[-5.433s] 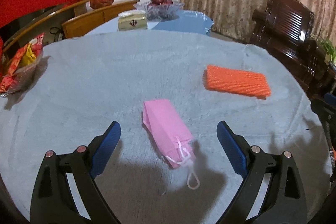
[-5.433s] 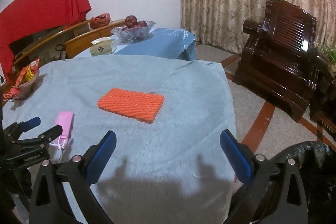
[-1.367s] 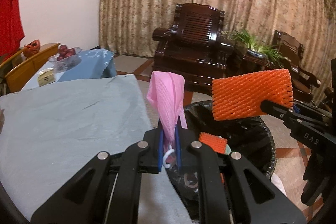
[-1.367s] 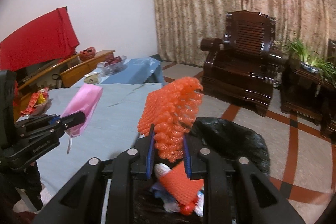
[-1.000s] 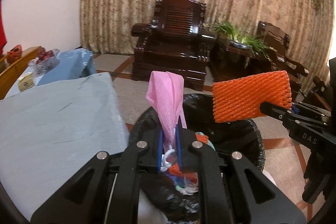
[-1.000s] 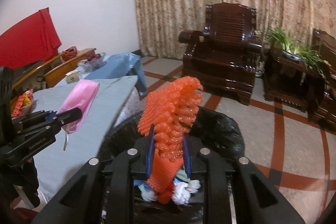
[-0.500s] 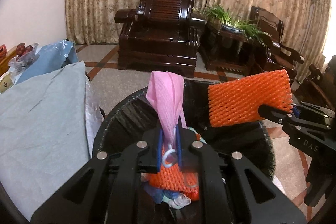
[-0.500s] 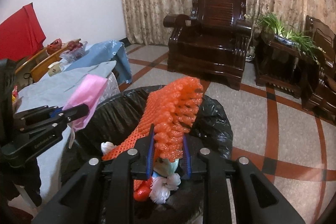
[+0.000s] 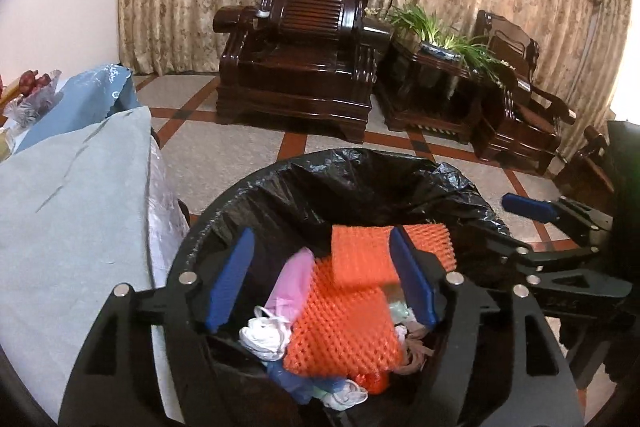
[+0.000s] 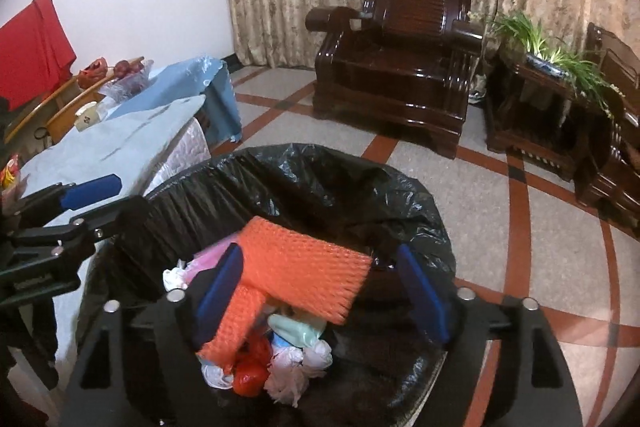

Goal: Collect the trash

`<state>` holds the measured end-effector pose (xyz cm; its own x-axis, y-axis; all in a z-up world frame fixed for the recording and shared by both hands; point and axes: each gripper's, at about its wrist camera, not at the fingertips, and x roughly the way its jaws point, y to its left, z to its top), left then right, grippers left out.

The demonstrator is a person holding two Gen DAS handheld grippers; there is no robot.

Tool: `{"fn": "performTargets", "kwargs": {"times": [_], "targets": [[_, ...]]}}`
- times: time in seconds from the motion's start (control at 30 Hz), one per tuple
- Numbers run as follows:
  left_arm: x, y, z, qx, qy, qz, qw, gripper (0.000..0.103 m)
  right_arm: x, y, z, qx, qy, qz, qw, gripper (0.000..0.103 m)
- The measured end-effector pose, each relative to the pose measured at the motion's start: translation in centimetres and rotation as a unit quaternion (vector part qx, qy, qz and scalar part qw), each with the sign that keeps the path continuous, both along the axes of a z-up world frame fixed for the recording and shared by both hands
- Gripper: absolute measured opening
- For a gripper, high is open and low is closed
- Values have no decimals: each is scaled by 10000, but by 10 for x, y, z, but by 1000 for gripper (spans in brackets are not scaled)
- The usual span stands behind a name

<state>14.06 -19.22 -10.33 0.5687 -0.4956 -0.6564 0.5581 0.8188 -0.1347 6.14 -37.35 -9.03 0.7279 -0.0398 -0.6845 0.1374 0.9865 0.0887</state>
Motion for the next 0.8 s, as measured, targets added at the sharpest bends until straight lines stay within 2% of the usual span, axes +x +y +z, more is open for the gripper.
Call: {"fn": "performTargets", "kwargs": {"times": [0.07,0.17,0.43,0.8], "targets": [[-1,7,4,0,-51,62,10000,82,-4,0,4,-54,-39,-72,10000,97],[-8,26,15,-7,-180,156,9997,89,-11,2,13,20,-105,-70,9999,97],[-38,71,58,162,-550,521,9970,94,-35,23,48,157,-417,44,9990,97],[-90,106,104,133,-717,868,9936,94,-65,58,94,217,-681,172,9973,97]]}}
